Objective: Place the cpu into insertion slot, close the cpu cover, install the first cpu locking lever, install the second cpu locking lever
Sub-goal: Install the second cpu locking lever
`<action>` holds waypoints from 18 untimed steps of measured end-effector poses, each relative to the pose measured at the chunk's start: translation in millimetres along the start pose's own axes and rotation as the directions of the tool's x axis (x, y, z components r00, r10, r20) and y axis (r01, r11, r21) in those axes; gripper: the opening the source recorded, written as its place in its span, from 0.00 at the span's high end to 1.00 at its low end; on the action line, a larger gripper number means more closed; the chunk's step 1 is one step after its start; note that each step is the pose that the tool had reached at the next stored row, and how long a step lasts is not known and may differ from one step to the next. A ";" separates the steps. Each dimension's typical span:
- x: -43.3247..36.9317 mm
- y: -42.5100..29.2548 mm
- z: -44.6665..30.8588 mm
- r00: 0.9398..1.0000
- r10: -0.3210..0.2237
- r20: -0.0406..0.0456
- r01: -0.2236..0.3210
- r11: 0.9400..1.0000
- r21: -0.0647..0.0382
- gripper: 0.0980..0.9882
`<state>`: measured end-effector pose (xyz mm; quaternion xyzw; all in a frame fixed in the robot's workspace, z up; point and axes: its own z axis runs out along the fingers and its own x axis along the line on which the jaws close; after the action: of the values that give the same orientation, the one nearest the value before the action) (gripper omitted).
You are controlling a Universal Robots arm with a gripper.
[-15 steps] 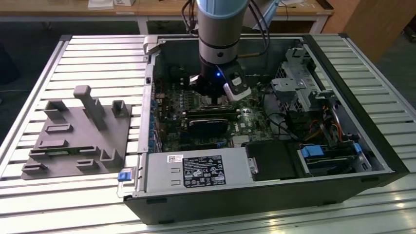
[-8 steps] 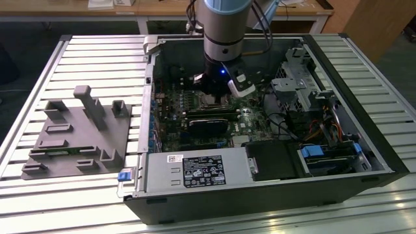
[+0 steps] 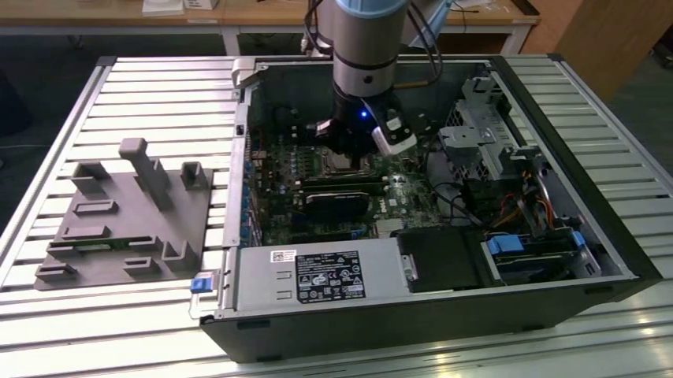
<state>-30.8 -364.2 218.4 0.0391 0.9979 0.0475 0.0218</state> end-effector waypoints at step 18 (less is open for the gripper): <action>10.8 20.4 4.6 1.000 -0.001 0.001 0.001 1.000 0.013 0.99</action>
<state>-39.8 -342.7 215.4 0.0389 0.9982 0.0410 0.0219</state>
